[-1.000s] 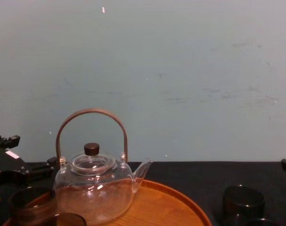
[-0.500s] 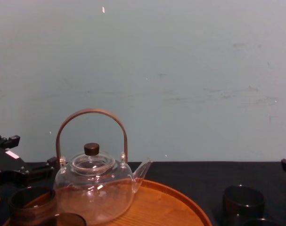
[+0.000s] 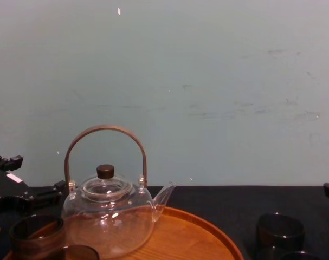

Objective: Pick up the glass from the table and place it on the tray.

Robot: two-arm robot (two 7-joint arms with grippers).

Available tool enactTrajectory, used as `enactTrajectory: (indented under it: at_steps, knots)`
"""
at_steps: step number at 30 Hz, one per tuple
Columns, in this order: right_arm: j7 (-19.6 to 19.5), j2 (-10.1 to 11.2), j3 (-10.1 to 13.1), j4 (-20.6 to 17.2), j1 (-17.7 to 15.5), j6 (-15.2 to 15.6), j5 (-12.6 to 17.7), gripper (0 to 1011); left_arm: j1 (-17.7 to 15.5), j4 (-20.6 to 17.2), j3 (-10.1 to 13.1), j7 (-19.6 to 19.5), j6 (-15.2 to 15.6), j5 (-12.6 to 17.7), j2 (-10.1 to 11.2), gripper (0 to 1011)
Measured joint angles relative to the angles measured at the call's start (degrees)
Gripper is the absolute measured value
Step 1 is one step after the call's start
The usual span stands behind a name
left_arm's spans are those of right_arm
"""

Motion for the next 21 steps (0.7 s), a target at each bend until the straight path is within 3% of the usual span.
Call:
enactTrajectory:
  at_steps: [21]
  knots:
    - [0.0,0.0,0.0,0.0,0.0,0.0,0.0,1002,0.0,0.0,0.0,0.0,0.0,0.0,0.0,1001]
